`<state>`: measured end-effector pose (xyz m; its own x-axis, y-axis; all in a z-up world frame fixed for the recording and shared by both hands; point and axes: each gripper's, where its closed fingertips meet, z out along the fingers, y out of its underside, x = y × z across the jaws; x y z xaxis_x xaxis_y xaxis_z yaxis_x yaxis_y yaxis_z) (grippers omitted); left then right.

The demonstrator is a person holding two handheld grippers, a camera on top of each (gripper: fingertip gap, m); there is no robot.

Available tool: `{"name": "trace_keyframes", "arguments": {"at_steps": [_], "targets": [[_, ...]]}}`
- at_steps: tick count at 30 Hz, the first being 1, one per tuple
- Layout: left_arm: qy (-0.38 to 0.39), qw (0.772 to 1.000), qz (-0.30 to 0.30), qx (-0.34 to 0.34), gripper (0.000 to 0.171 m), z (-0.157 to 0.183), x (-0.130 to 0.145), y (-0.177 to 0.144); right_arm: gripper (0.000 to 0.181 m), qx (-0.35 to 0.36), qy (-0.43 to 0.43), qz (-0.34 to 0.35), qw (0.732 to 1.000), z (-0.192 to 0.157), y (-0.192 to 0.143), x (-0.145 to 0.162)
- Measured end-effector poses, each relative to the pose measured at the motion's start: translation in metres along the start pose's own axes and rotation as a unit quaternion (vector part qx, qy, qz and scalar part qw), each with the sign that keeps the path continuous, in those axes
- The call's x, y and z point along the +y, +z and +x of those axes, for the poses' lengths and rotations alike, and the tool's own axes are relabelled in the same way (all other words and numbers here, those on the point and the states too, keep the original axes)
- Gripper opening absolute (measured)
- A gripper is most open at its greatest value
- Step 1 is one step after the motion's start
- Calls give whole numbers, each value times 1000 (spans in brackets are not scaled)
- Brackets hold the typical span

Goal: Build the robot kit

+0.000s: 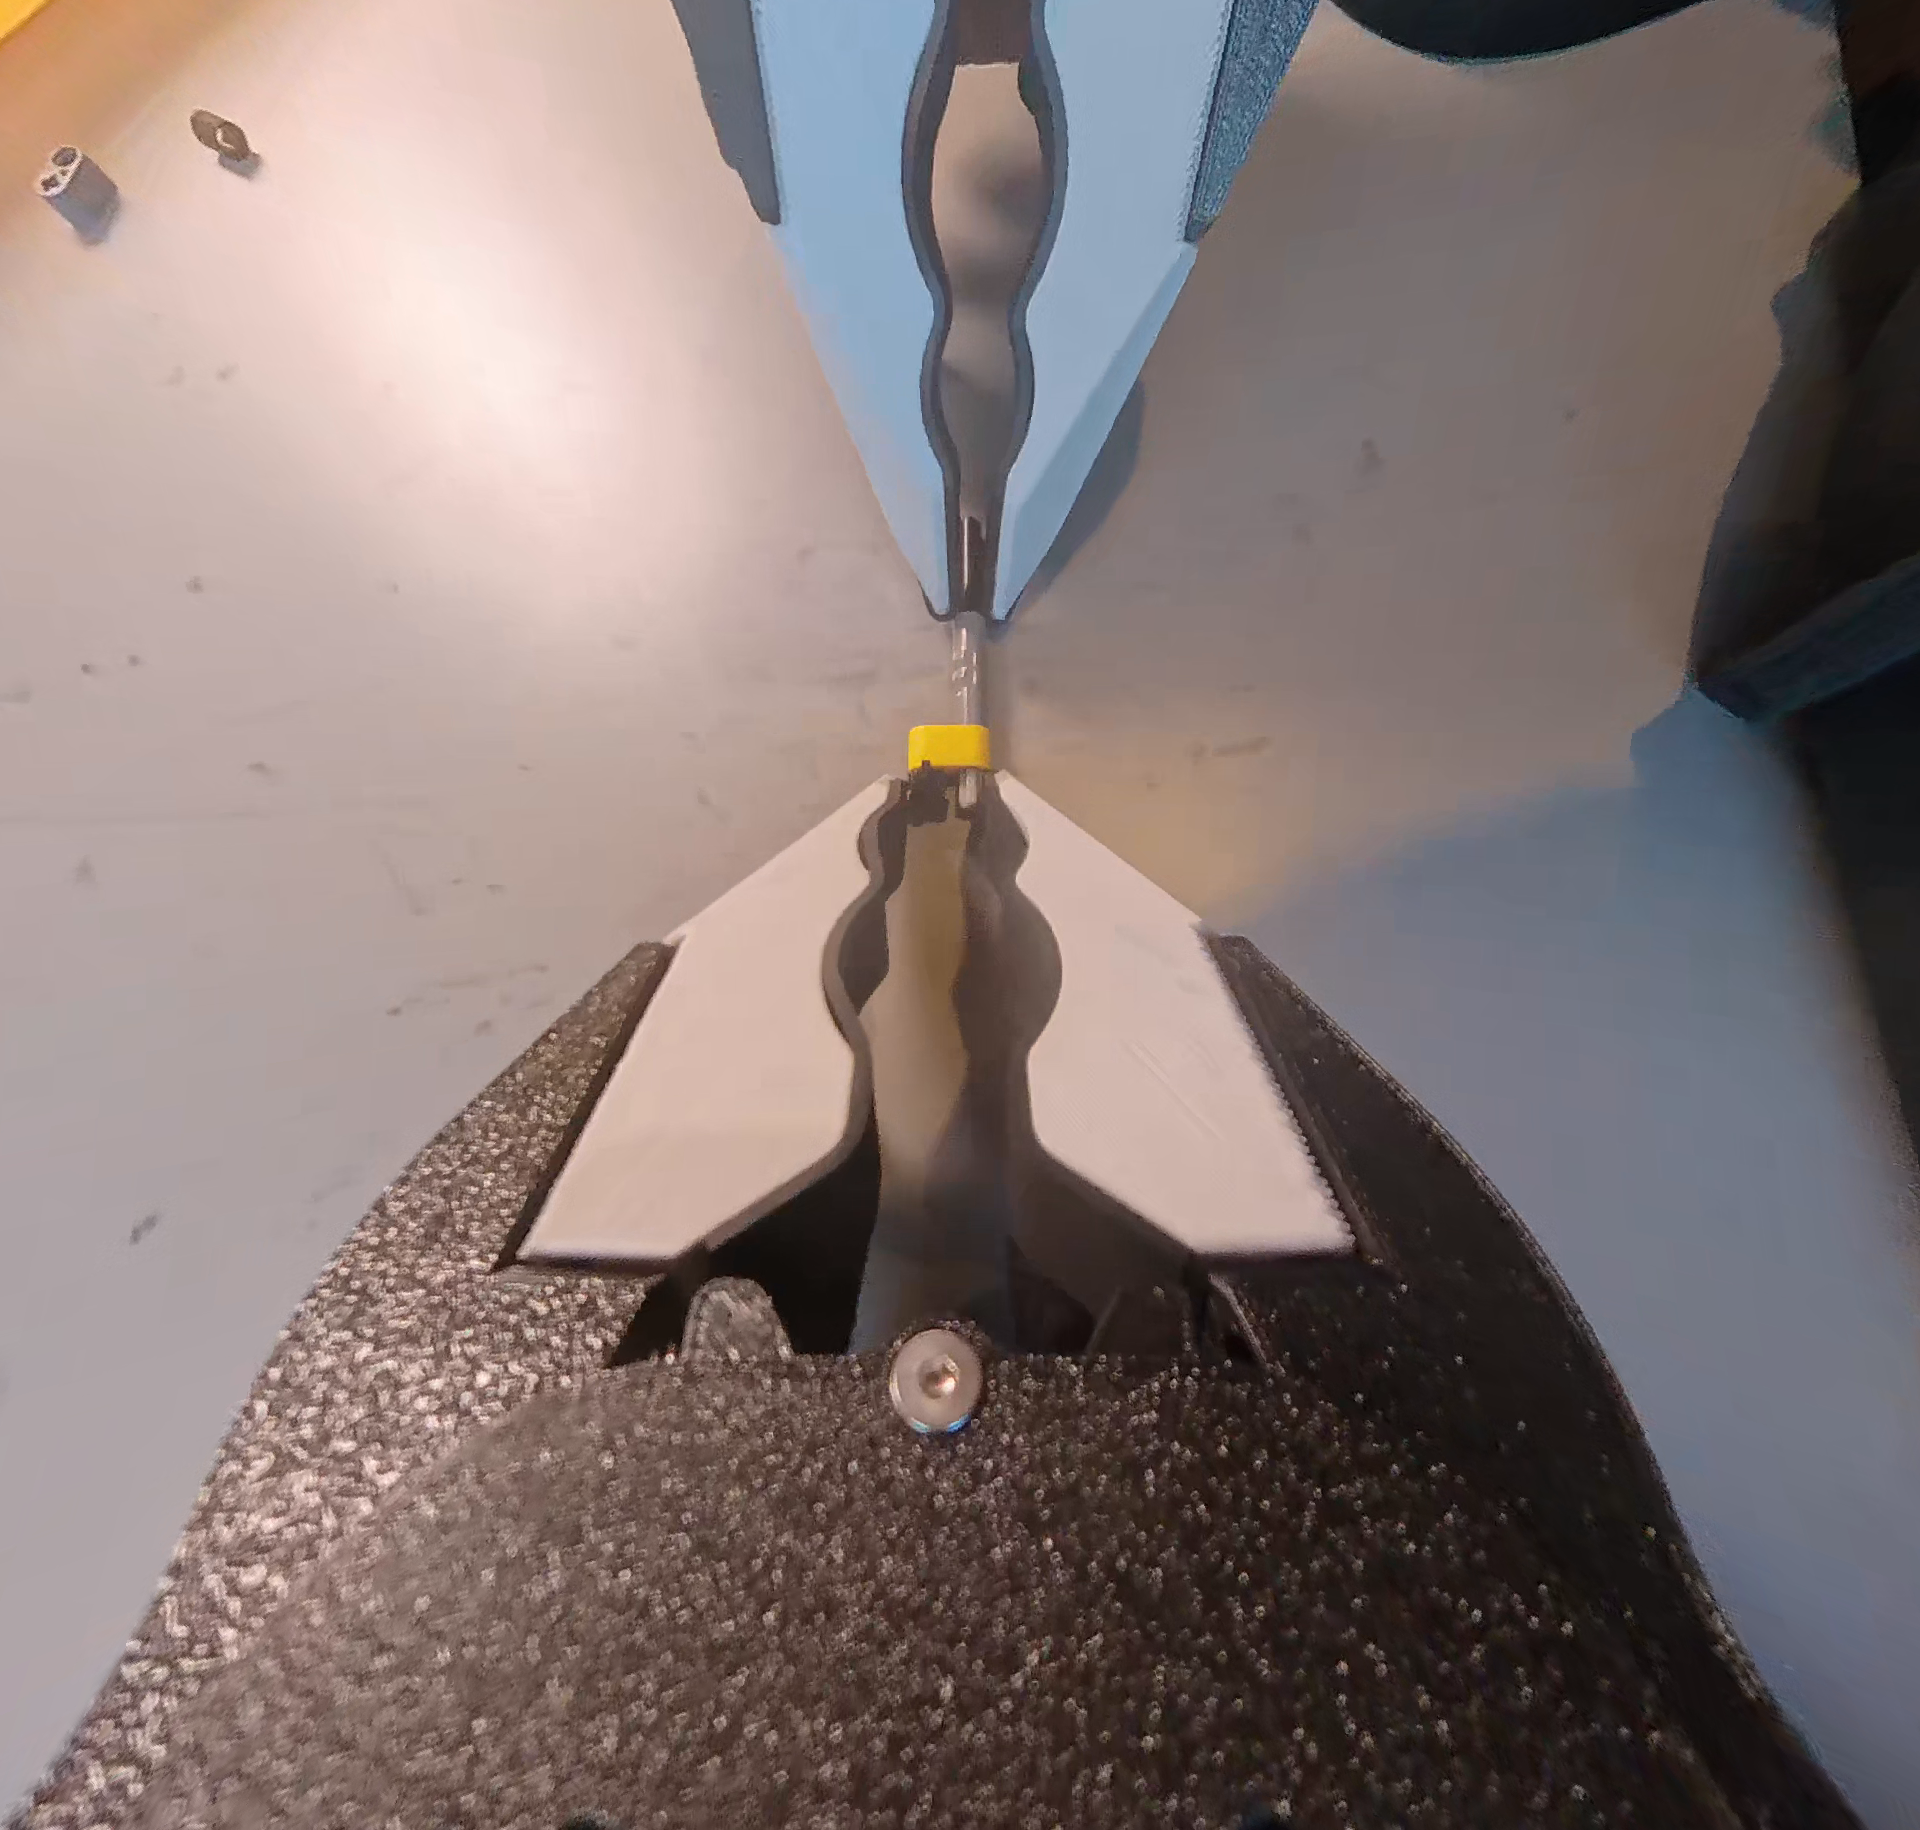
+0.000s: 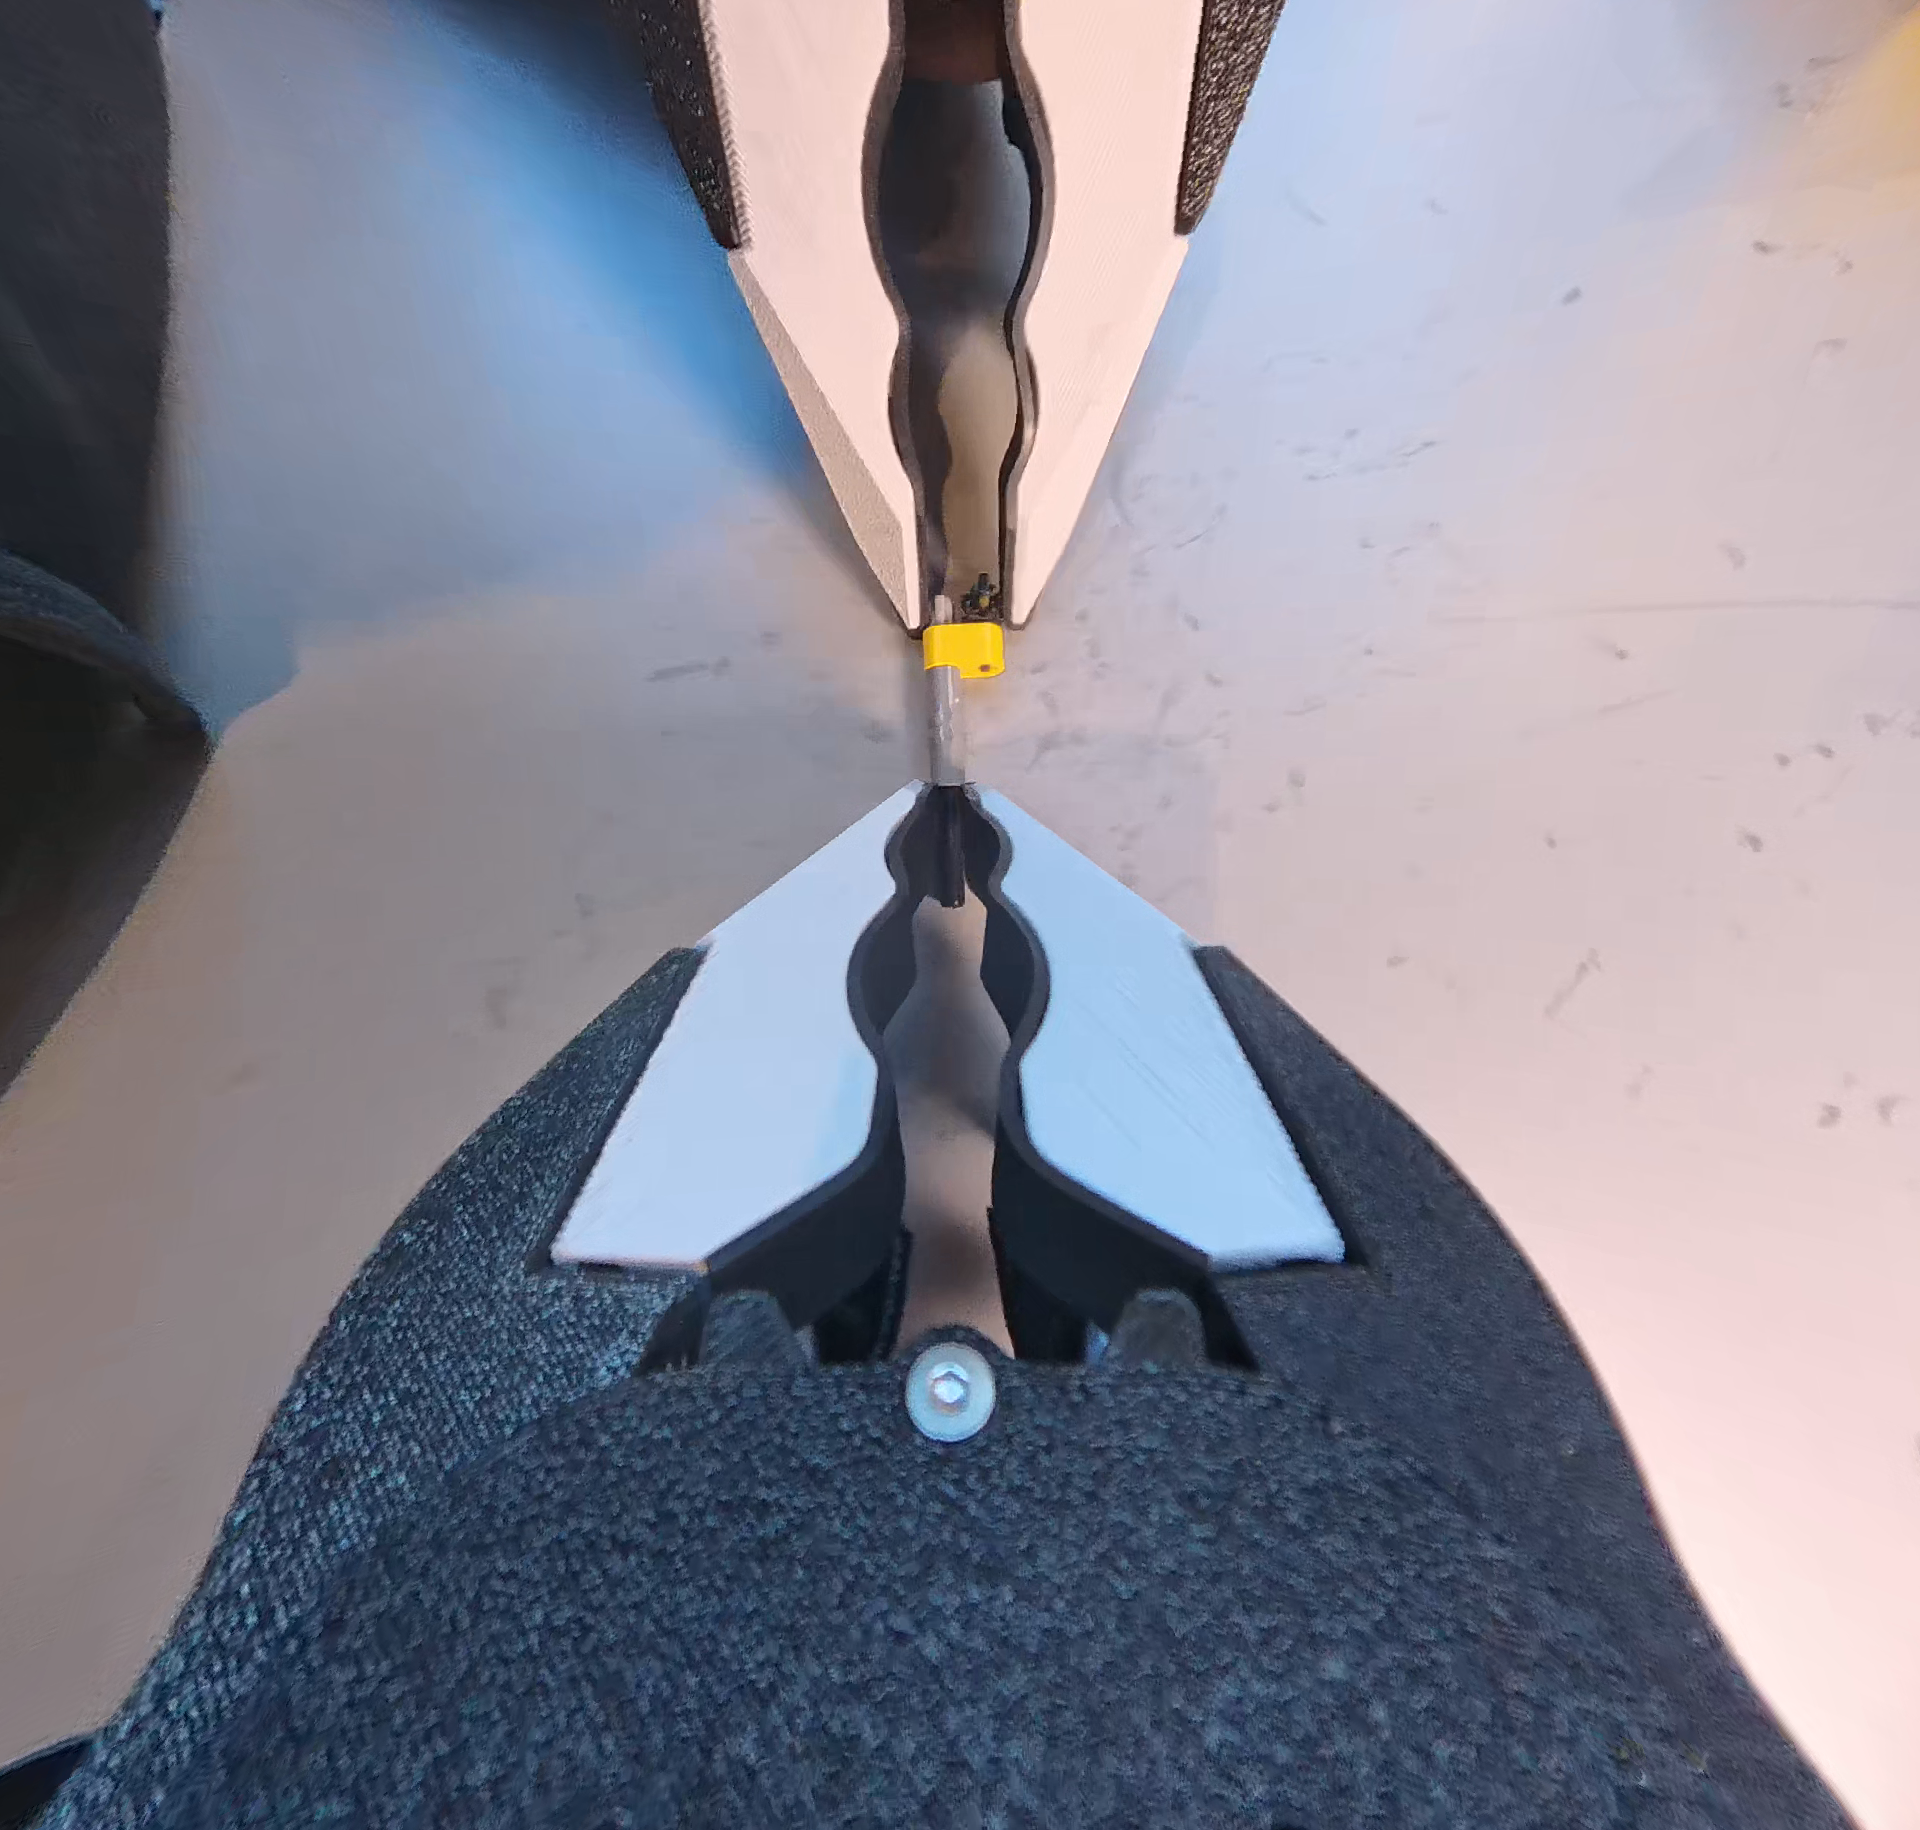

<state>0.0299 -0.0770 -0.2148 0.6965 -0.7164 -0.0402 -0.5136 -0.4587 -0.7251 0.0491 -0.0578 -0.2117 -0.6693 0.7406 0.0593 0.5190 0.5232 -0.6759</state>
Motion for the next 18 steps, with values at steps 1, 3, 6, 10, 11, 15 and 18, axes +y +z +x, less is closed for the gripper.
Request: {"name": "trace_keyframes", "arguments": {"at_steps": [1, 3, 6, 10, 11, 15, 18], "targets": [[0, 1000, 1, -1, 13, -1, 0, 0, 4, 3, -2, 4, 1000, 1, 0, -1], [3, 1000, 0, -7, 12, -3, 0, 0, 4, 13, -15, 21, 1000, 4, -2, -4], [33, 998, 7, -52, 12, -15, -2, -3, 4, 49, -34, 47, 997, 15, -6, -10], [111, 983, 24, -146, 13, -33, -12, -14, 8, 104, -69, 73, 989, 30, -13, -16], [131, 977, 24, -164, 13, -35, -13, -15, 8, 110, -69, 82, 988, 32, -14, -18], [158, 969, 41, -187, 13, -37, -17, -19, 9, 124, -73, 99, 985, 38, -18, -21], [140, 973, 57, -173, 13, -37, -19, -20, 5, 120, -72, 111, 984, 37, -18, -21]]}}
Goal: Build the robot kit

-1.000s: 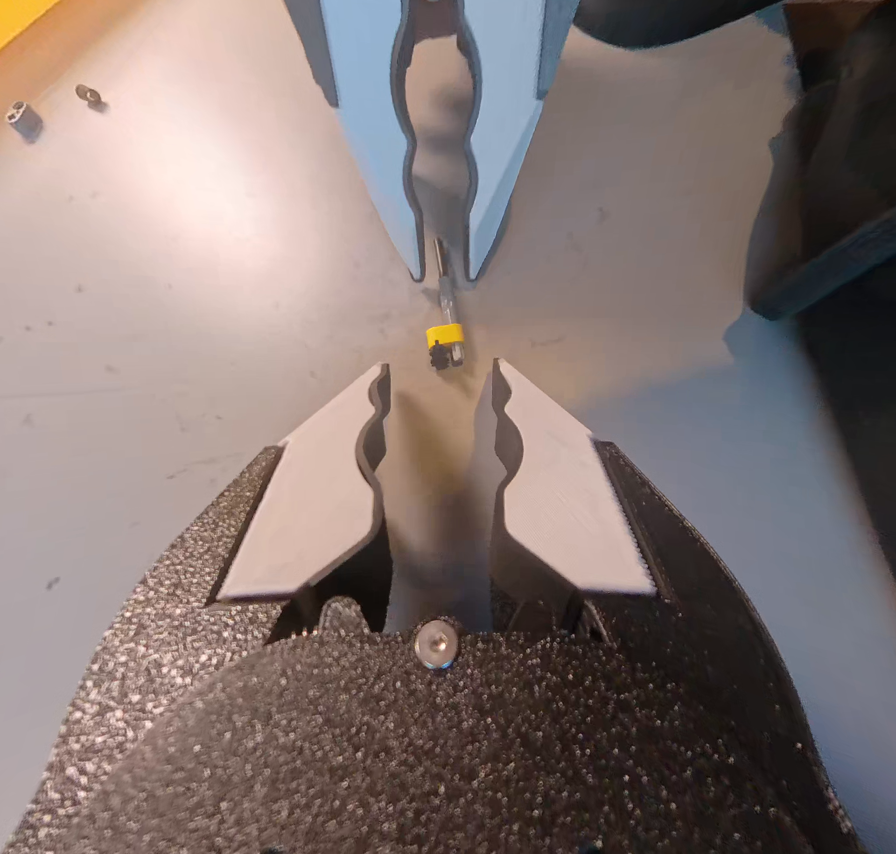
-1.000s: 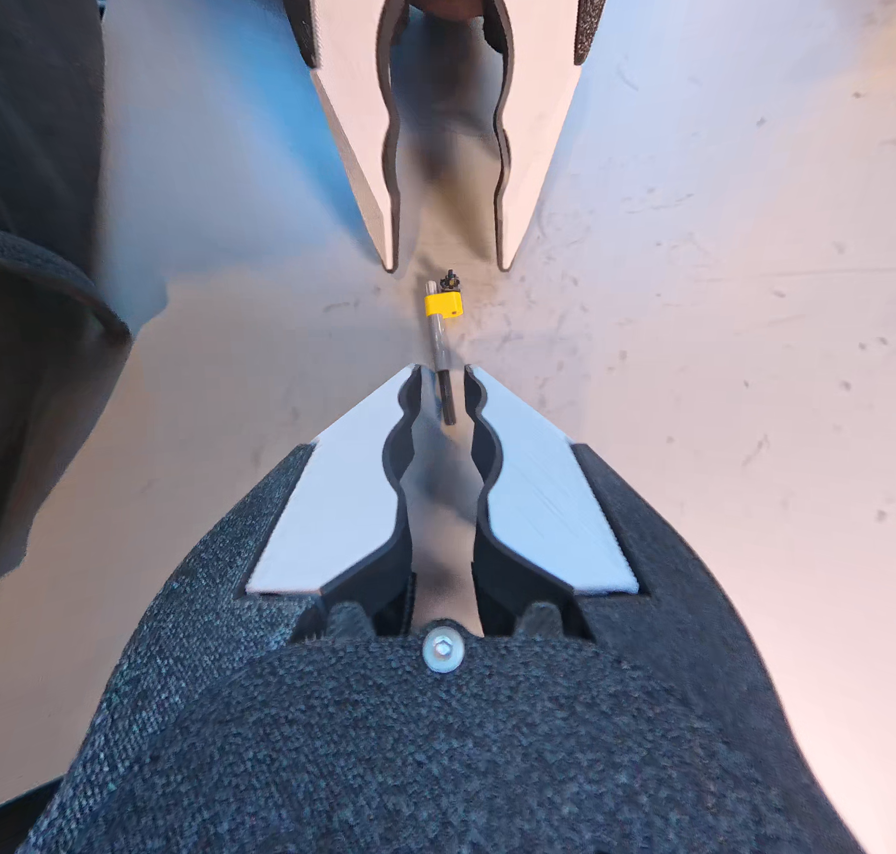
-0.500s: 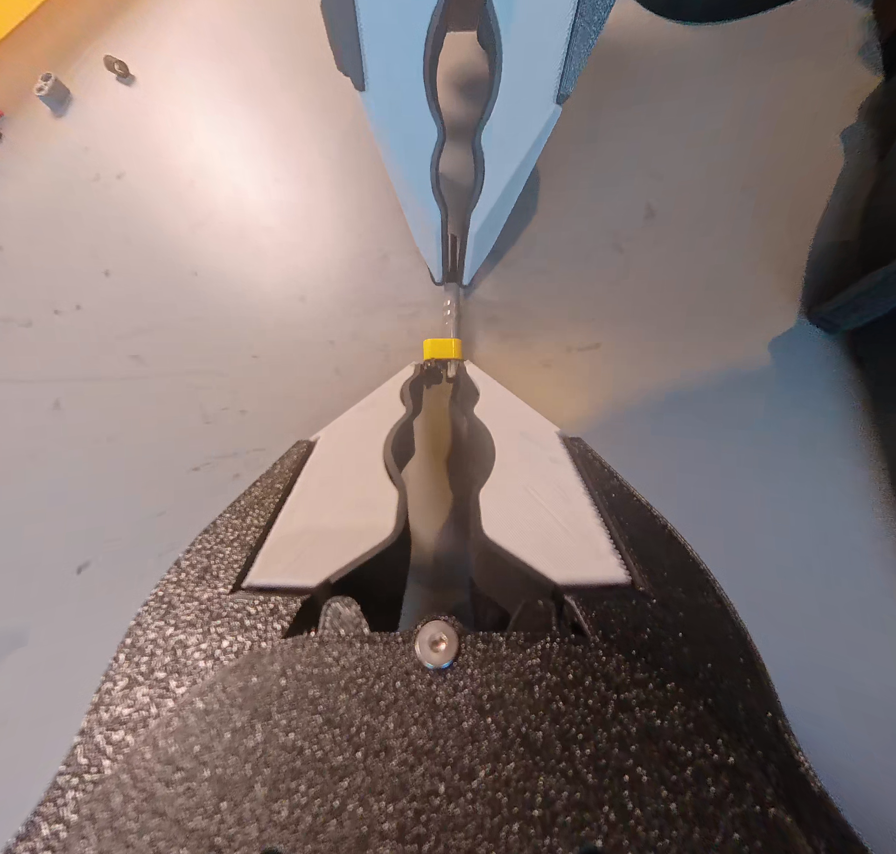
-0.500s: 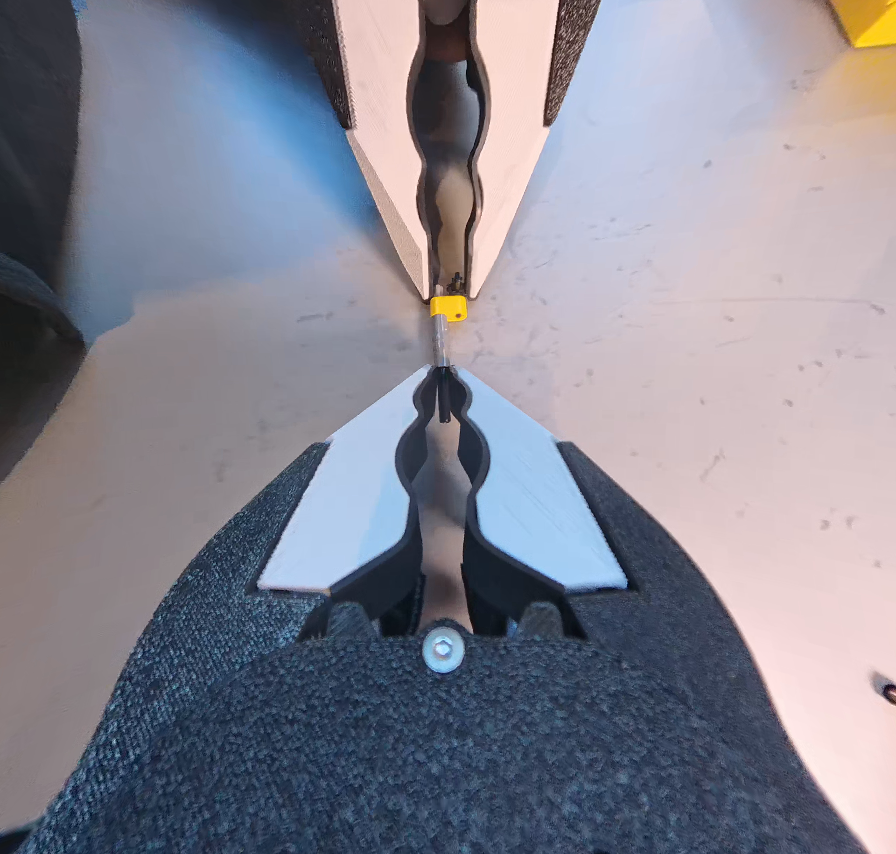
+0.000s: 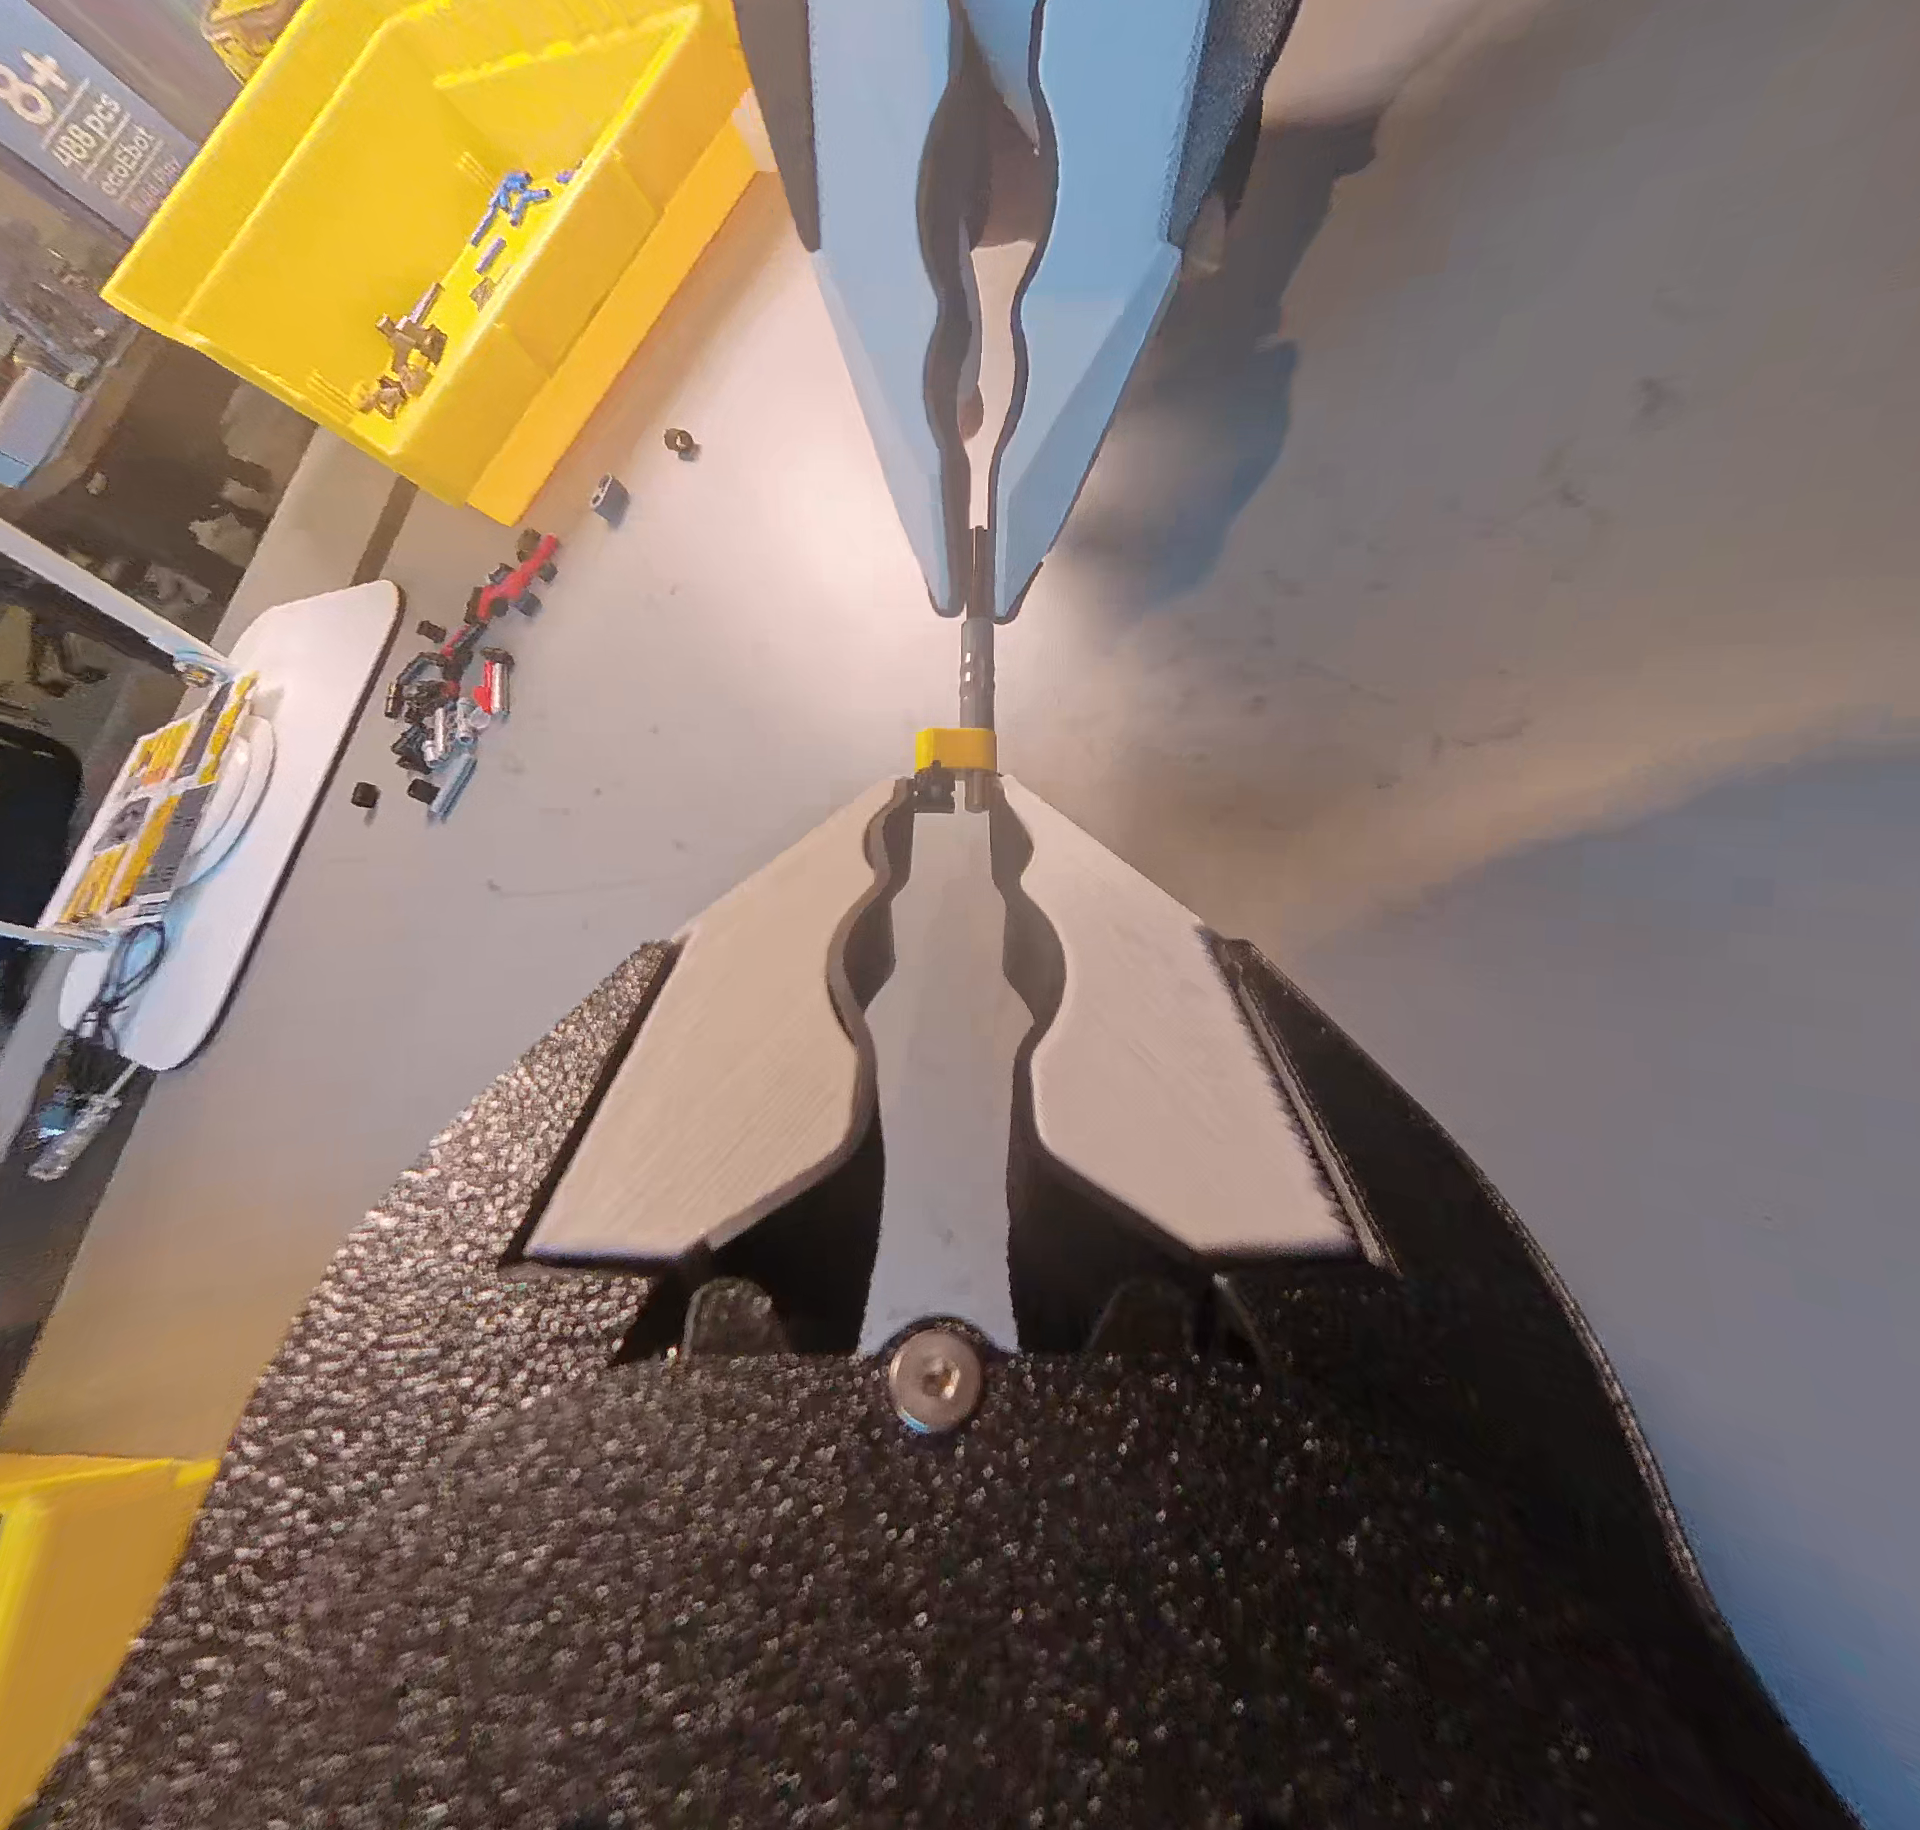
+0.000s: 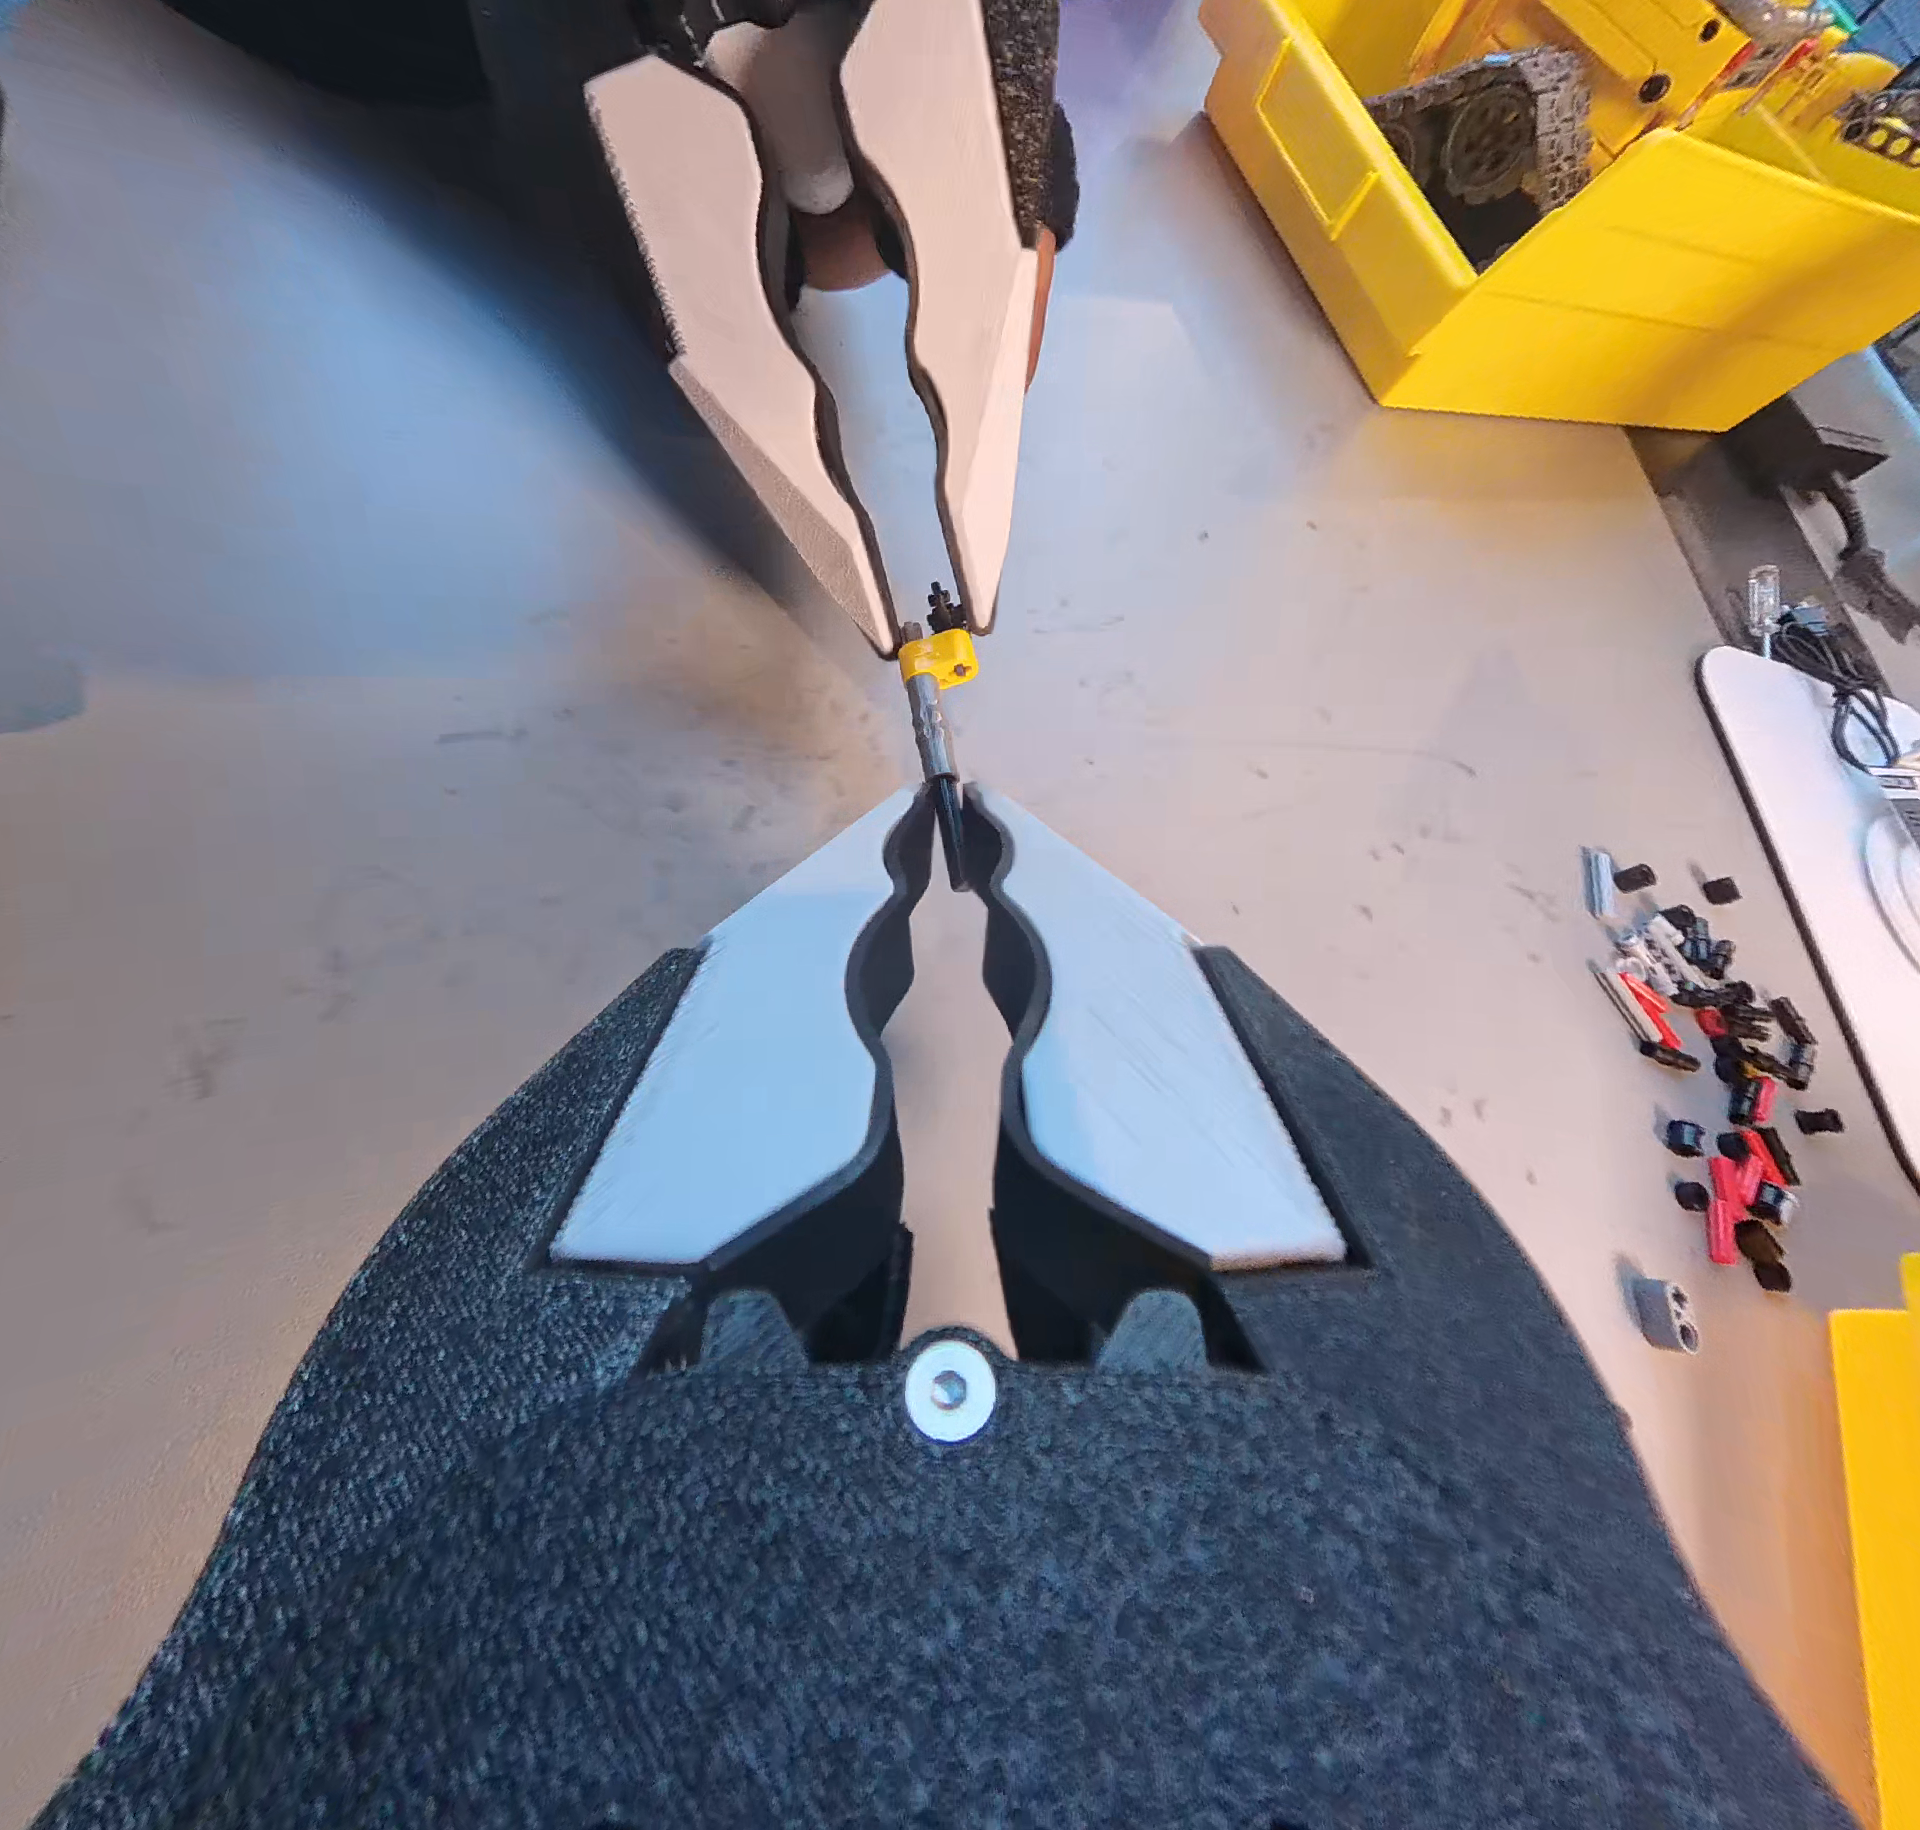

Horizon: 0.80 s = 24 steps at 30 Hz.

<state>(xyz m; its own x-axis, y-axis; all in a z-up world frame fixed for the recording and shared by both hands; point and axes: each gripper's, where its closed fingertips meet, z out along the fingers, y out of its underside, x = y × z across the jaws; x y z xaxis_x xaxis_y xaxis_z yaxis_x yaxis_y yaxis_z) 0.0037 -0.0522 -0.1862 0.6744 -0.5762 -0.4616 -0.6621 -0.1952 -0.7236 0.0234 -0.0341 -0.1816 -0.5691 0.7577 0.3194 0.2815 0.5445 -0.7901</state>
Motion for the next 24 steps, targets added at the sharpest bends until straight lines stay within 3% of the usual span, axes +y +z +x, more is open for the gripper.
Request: {"name": "trace_keyframes", "arguments": {"at_steps": [7, 12, 17, 24], "targets": [[-135, 987, 11, 88, 13, 7, 0, -1, 5, -45, 78, -1, 996, -5, 1, 2], [-221, 965, -15, 141, 13, 11, 7, 2, 5, -36, 67, -37, 996, -6, 8, 12], [-211, 966, -49, 144, 13, 15, 15, 8, 4, -34, 43, -78, 995, -9, 13, 23], [-197, 970, -56, 130, 13, 14, 18, 9, 4, -32, 48, -85, 995, -9, 14, 24]]}}
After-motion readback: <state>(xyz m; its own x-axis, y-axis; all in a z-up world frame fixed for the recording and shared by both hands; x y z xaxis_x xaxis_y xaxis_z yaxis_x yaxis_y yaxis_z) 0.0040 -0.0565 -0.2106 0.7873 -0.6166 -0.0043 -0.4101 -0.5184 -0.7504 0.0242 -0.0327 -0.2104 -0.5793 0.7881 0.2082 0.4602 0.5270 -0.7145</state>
